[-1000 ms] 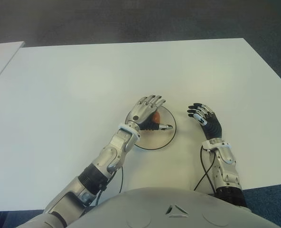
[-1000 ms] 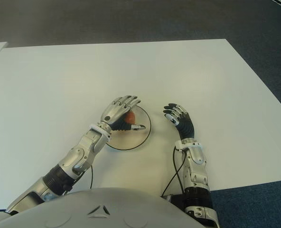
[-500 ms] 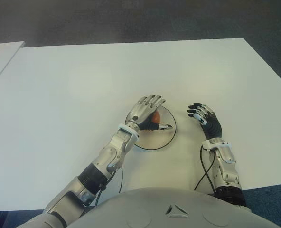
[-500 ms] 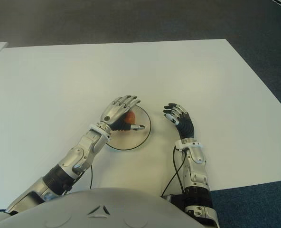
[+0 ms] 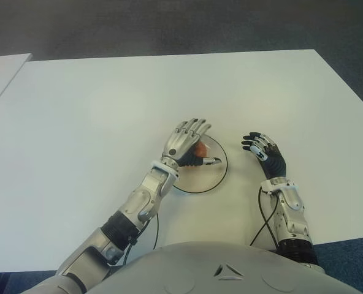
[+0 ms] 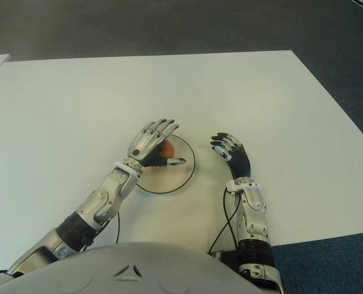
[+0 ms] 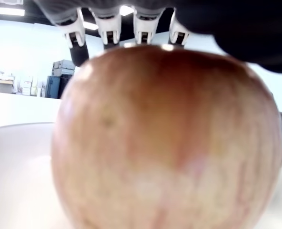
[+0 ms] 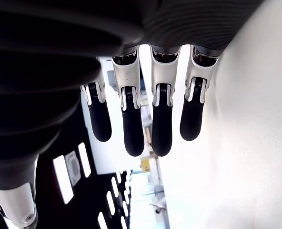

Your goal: Put the apples into the plate.

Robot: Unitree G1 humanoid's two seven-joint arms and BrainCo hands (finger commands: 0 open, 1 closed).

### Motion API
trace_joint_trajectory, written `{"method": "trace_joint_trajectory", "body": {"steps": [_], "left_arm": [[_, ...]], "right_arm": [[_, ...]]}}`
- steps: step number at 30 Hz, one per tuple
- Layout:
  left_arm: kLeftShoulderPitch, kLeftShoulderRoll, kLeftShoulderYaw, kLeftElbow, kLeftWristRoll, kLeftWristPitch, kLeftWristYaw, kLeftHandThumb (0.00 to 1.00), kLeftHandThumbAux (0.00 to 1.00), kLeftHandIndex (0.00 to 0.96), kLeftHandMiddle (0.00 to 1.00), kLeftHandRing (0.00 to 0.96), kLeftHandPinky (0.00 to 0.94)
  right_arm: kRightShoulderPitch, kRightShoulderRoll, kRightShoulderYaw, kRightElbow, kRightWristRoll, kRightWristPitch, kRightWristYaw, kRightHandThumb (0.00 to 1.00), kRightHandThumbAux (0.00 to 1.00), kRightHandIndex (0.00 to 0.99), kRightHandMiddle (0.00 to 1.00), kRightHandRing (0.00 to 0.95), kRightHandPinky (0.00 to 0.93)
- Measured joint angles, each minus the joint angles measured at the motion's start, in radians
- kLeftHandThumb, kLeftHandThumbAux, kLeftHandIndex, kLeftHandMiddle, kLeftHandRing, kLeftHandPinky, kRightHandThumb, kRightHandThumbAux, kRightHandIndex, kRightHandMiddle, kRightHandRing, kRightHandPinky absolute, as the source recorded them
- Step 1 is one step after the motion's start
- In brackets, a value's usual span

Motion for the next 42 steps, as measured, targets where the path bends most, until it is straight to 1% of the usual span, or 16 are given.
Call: {"method": "trace_joint_trajectory", "body": {"steps": [7, 20, 23, 26, 29, 31, 34, 36, 39, 42], "left_arm": [[0.000, -0.002, 0.009, 0.022, 0.002, 0.000, 0.045, 0.079, 0.150, 0.000, 0.000, 0.000, 0.000], [0.000, -0.004, 0.015, 0.025, 0.002, -0.003, 0.062, 0.084, 0.153, 0.000, 0.000, 0.000, 0.000], [-0.002, 0.013, 0.039, 0.008, -0.016, -0.014, 0.055, 0.091, 0.151, 0.000, 0.000, 0.000, 0.000], [-0.005, 0.041, 0.109, -0.059, -0.079, -0.022, -0.004, 0.108, 0.158, 0.000, 0.000, 0.000, 0.000], [-0.006, 0.058, 0.233, -0.148, -0.213, -0.016, -0.070, 0.119, 0.166, 0.000, 0.000, 0.000, 0.000], [-0.006, 0.056, 0.299, -0.187, -0.292, -0.005, -0.096, 0.120, 0.182, 0.000, 0.000, 0.000, 0.000], [-0.001, 0.035, 0.385, -0.232, -0.416, 0.012, -0.124, 0.102, 0.203, 0.000, 0.000, 0.000, 0.000], [0.012, 0.009, 0.432, -0.257, -0.502, 0.014, -0.133, 0.088, 0.213, 0.000, 0.000, 0.000, 0.000], [0.044, -0.027, 0.492, -0.266, -0.629, -0.004, -0.151, 0.072, 0.225, 0.001, 0.000, 0.000, 0.000], [0.091, -0.071, 0.539, -0.262, -0.751, -0.024, -0.180, 0.057, 0.237, 0.009, 0.000, 0.000, 0.000]], "right_arm": [[-0.002, 0.000, -0.001, 0.004, 0.000, -0.002, 0.002, 0.304, 0.651, 0.285, 0.369, 0.350, 0.337], [-0.005, 0.000, -0.002, 0.008, 0.000, -0.004, 0.006, 0.312, 0.654, 0.288, 0.372, 0.350, 0.335], [-0.005, 0.002, -0.002, 0.007, 0.000, -0.004, 0.006, 0.309, 0.657, 0.287, 0.372, 0.349, 0.334], [-0.004, 0.004, -0.001, 0.006, 0.000, -0.005, 0.004, 0.301, 0.664, 0.288, 0.367, 0.347, 0.330], [-0.003, 0.005, -0.001, 0.004, -0.001, -0.008, 0.002, 0.296, 0.667, 0.287, 0.365, 0.345, 0.329], [-0.004, 0.005, -0.001, 0.001, -0.001, -0.012, 0.000, 0.295, 0.667, 0.286, 0.363, 0.344, 0.328], [-0.006, 0.004, -0.001, -0.007, -0.001, -0.019, -0.001, 0.296, 0.665, 0.284, 0.362, 0.343, 0.328], [-0.004, 0.005, 0.000, -0.009, -0.001, -0.021, -0.001, 0.298, 0.663, 0.283, 0.362, 0.343, 0.329], [-0.005, 0.005, 0.000, -0.015, 0.000, -0.024, -0.001, 0.302, 0.662, 0.282, 0.361, 0.343, 0.331], [-0.004, 0.005, 0.002, -0.019, 0.000, -0.024, 0.000, 0.305, 0.661, 0.282, 0.360, 0.344, 0.331]]}}
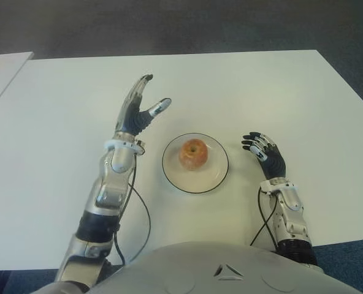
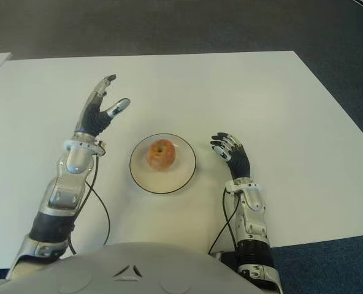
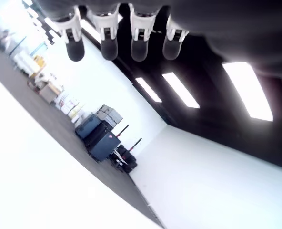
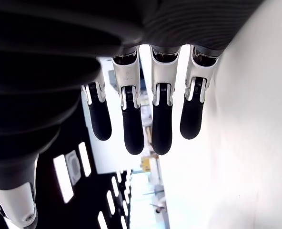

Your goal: Put the apples into the plate.

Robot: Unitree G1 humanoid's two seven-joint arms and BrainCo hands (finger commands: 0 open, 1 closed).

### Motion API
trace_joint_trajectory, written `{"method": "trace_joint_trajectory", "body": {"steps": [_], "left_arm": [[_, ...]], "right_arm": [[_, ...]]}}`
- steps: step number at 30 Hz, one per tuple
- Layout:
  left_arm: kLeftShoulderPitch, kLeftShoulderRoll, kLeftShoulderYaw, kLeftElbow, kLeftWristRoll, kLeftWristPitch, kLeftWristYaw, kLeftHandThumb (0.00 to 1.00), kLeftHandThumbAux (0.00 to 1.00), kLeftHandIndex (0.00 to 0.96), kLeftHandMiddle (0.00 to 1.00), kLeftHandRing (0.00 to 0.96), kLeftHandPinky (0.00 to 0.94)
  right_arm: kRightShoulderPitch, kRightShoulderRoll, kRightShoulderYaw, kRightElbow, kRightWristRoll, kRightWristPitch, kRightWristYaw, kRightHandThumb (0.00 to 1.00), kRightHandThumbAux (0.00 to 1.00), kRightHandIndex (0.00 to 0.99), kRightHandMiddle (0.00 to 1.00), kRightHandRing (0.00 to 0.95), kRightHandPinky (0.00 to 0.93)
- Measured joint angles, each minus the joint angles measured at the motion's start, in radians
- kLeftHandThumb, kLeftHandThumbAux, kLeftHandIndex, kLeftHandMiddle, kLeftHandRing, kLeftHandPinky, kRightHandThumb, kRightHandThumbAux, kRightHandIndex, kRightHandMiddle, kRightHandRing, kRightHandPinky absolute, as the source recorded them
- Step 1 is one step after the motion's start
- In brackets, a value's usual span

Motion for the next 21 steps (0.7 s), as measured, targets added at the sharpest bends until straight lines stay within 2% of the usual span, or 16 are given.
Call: {"method": "trace_joint_trajectory", "body": {"steps": [4, 8, 12, 15, 17, 21], "left_arm": [[0.073, -0.063, 0.061, 0.008, -0.165, -0.031, -0.040, 0.041, 0.262, 0.039, 0.000, 0.000, 0.000], [0.190, -0.120, 0.123, 0.032, -0.293, -0.112, -0.051, 0.032, 0.294, 0.063, 0.000, 0.000, 0.000], [0.337, -0.123, 0.146, 0.053, -0.273, -0.186, -0.031, 0.024, 0.323, 0.073, 0.000, 0.000, 0.000], [0.417, -0.114, 0.144, 0.077, -0.221, -0.255, -0.003, 0.012, 0.329, 0.069, 0.003, 0.000, 0.007], [0.446, -0.109, 0.144, 0.103, -0.194, -0.293, 0.020, 0.010, 0.333, 0.071, 0.008, 0.000, 0.018], [0.456, -0.111, 0.139, 0.150, -0.148, -0.352, 0.066, 0.016, 0.357, 0.080, 0.027, 0.004, 0.045]], "right_arm": [[0.003, 0.000, 0.001, -0.003, 0.000, 0.000, 0.000, 0.305, 0.663, 0.285, 0.359, 0.342, 0.330], [0.014, 0.002, 0.000, -0.003, 0.001, 0.007, 0.000, 0.299, 0.661, 0.285, 0.359, 0.341, 0.329], [0.022, 0.002, -0.003, 0.002, 0.001, 0.014, 0.000, 0.306, 0.660, 0.287, 0.360, 0.341, 0.331], [0.022, 0.000, -0.006, 0.007, 0.002, 0.014, 0.002, 0.314, 0.659, 0.287, 0.358, 0.339, 0.327], [0.019, -0.003, -0.007, 0.013, 0.002, 0.014, 0.007, 0.317, 0.657, 0.285, 0.357, 0.337, 0.325], [0.019, -0.005, -0.007, 0.026, 0.002, 0.009, 0.023, 0.321, 0.650, 0.279, 0.350, 0.331, 0.317]]}}
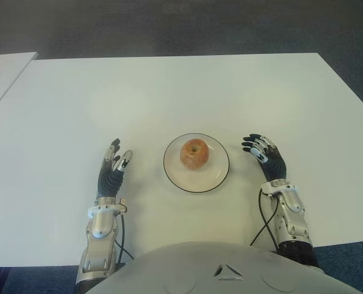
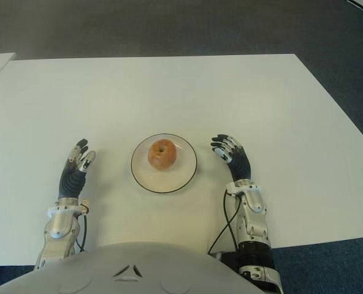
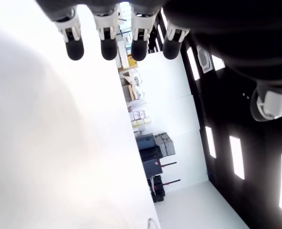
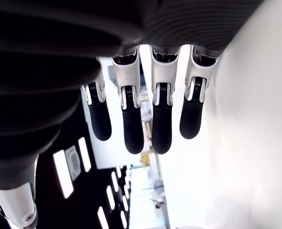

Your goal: Put the apples into the plate.

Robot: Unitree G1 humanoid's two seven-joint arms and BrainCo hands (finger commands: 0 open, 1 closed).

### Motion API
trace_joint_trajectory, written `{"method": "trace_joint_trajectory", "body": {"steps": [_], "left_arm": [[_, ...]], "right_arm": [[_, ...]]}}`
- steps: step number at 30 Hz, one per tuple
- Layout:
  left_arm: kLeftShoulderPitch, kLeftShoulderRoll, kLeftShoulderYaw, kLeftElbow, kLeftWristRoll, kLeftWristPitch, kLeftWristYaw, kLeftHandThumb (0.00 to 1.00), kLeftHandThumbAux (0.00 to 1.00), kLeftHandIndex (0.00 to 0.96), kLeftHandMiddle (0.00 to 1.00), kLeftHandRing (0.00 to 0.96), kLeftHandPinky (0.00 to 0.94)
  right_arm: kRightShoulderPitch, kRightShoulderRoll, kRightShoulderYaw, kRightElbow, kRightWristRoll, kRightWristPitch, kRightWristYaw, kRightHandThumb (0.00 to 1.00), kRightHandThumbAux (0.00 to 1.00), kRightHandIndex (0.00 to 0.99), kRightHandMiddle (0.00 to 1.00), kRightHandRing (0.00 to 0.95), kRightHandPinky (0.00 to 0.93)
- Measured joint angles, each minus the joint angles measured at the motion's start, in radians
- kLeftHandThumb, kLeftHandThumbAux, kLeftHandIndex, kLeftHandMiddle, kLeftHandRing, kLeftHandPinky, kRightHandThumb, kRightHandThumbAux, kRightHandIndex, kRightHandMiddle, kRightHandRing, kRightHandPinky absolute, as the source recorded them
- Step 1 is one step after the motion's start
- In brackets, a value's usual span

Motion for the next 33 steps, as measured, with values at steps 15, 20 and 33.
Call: {"method": "trace_joint_trajectory", "body": {"steps": [15, 20, 33], "left_arm": [[0.118, -0.081, -0.083, 0.047, 0.122, -0.152, 0.156, 0.002, 0.491, 0.085, 0.076, 0.054, 0.088], [0.151, -0.096, -0.097, 0.064, 0.072, -0.213, 0.158, 0.011, 0.425, 0.097, 0.081, 0.056, 0.077], [0.191, -0.107, -0.130, 0.097, -0.079, -0.391, 0.094, 0.084, 0.342, 0.087, 0.032, 0.010, 0.010]], "right_arm": [[0.071, 0.009, 0.023, -0.026, 0.000, -0.141, 0.085, 0.282, 0.573, 0.191, 0.198, 0.176, 0.157], [0.111, -0.001, 0.034, -0.060, 0.007, -0.140, 0.119, 0.266, 0.553, 0.124, 0.119, 0.084, 0.064], [0.178, -0.031, 0.065, -0.147, -0.007, -0.129, 0.147, 0.211, 0.533, 0.008, 0.002, 0.000, 0.000]]}}
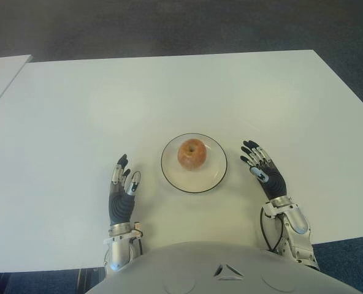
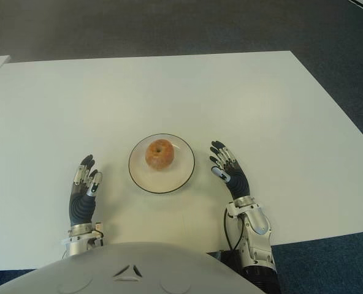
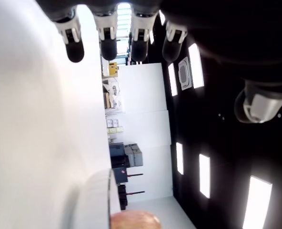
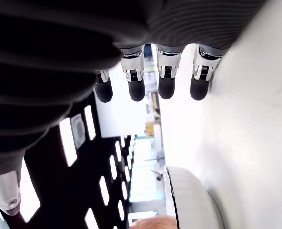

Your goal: Put the apples into the plate.

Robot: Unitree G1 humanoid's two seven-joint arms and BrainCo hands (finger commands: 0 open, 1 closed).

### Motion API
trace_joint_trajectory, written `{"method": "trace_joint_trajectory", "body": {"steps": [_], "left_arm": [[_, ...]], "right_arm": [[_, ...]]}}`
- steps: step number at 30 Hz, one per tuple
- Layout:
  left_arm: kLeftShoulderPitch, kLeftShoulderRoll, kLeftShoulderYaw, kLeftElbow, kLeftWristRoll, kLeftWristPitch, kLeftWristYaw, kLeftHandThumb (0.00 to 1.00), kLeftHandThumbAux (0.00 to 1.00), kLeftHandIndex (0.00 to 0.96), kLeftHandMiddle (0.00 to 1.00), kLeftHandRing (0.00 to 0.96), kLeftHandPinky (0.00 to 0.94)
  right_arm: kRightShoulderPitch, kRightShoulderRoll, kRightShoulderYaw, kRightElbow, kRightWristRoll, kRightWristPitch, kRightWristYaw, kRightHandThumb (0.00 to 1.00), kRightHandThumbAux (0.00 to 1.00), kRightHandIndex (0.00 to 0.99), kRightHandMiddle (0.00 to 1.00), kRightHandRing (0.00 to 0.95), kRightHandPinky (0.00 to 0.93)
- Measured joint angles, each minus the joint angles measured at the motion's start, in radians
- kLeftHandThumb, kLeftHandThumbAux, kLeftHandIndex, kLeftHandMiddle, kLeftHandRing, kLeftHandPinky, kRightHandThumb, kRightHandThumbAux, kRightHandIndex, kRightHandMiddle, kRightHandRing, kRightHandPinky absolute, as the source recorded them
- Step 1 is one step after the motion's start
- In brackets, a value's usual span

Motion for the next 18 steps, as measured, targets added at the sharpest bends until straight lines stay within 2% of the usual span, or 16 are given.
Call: {"method": "trace_joint_trajectory", "body": {"steps": [6, 18], "left_arm": [[0.020, -0.011, -0.025, 0.000, -0.032, -0.028, -0.026, 0.098, 0.351, 0.014, 0.003, 0.000, 0.001], [0.048, -0.025, -0.023, 0.030, 0.053, -0.132, -0.018, 0.029, 0.403, 0.000, 0.000, 0.000, 0.000]], "right_arm": [[0.016, 0.014, 0.024, -0.027, -0.051, -0.004, -0.047, 0.202, 0.515, 0.000, 0.000, 0.000, 0.000], [0.037, 0.064, 0.044, -0.032, -0.086, -0.078, -0.105, 0.097, 0.534, 0.000, 0.000, 0.000, 0.000]]}}
